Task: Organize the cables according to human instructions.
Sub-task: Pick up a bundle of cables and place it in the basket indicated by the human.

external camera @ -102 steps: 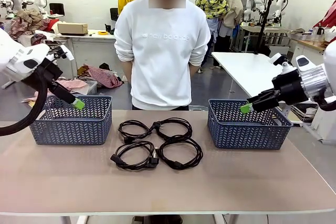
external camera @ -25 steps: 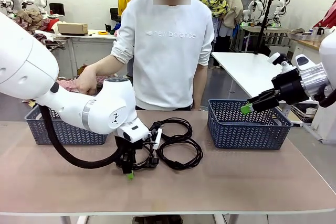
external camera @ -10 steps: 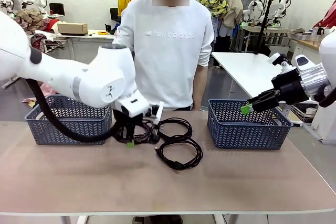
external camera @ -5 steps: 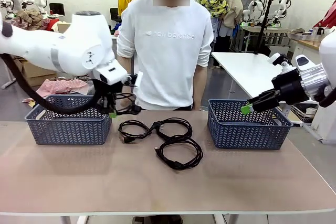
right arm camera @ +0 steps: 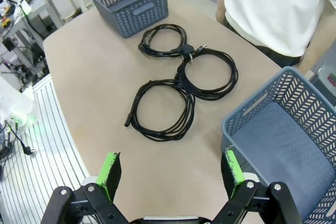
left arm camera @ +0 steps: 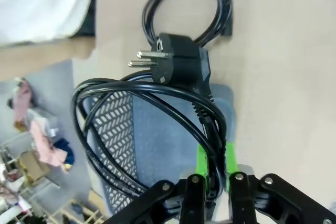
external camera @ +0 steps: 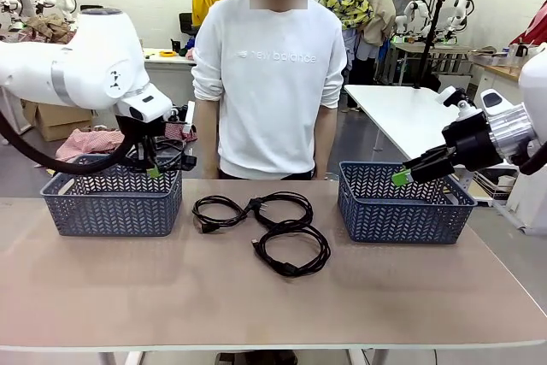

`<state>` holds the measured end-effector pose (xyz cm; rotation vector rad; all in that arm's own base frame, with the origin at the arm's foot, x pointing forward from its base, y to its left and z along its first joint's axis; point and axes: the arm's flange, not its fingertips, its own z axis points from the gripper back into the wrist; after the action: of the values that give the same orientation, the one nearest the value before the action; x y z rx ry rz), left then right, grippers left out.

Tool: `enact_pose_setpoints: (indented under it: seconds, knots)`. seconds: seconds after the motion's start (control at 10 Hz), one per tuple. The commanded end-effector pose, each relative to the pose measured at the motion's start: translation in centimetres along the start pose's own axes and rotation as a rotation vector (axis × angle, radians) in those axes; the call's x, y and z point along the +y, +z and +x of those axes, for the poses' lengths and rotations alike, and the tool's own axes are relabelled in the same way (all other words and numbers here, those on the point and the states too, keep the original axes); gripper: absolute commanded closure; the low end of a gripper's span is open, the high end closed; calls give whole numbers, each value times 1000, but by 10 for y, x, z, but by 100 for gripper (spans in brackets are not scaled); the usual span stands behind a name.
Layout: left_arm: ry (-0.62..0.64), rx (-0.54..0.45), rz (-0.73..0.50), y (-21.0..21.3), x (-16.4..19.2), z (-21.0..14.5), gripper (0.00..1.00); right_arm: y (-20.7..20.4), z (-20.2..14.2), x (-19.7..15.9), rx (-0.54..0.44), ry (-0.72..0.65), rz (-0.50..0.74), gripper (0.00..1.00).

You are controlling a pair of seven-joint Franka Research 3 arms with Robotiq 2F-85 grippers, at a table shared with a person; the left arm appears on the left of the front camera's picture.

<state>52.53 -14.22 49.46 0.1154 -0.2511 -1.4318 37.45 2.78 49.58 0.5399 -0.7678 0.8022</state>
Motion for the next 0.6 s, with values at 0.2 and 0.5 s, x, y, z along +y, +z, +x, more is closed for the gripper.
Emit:
enact_pose_setpoints:
  seconds: [0.2,0.5]
  knots:
    - [80,8,-3,-10,20,-18,100,-2,2,-3,-27,21,10,0]
    - [134,49,15,-18,33,-28,100,-2,2,-3,-27,21,10,0]
